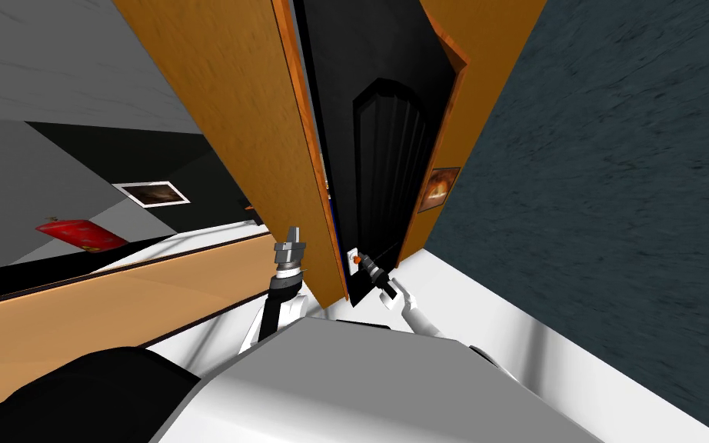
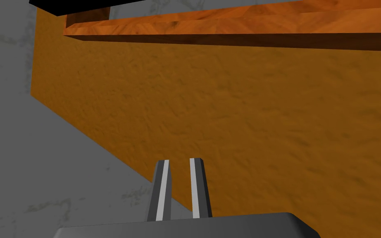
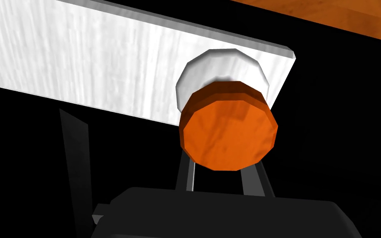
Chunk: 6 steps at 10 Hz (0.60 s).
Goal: Pull the door open
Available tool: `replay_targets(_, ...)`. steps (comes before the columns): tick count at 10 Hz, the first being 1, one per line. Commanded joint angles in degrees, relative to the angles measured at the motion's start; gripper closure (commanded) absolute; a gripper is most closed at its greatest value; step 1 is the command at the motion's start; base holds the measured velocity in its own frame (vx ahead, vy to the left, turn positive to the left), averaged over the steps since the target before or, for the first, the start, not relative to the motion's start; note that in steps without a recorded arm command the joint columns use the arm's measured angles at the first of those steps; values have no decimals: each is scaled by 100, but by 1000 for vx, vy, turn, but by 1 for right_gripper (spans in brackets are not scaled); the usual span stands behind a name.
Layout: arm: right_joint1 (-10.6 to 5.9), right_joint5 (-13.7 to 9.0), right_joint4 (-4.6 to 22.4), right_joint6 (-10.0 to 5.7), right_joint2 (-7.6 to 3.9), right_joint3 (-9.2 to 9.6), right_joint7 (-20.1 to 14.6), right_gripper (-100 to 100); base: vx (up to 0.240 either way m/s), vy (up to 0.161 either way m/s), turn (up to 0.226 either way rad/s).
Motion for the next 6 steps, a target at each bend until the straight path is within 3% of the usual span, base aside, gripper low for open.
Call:
replay_targets(1,55,21,26,-78,96,159,-6,100,-4,0,-25)
replay_targets(2,-44,-150,95,-51,-7,-7,-208,100,-32,-24,66)
replay_targets(6,-48,-429,101,-56,-72,14,-621,100,-65,-20,71)
